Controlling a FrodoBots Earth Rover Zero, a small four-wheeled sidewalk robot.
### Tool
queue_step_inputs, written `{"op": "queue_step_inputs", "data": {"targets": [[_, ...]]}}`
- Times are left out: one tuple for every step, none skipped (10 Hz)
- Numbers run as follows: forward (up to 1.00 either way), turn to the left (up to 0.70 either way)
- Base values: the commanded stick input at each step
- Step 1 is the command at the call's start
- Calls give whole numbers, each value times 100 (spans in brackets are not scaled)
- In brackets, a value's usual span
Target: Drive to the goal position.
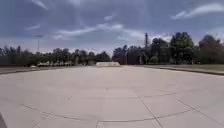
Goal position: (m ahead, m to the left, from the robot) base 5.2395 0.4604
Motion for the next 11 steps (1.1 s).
{"op": "queue_step_inputs", "data": {"targets": [[70, 0], [70, 0], [70, 0], [70, 0], [70, 0], [70, 0], [70, 0], [70, 0], [70, 0], [70, 0], [70, 0]]}}
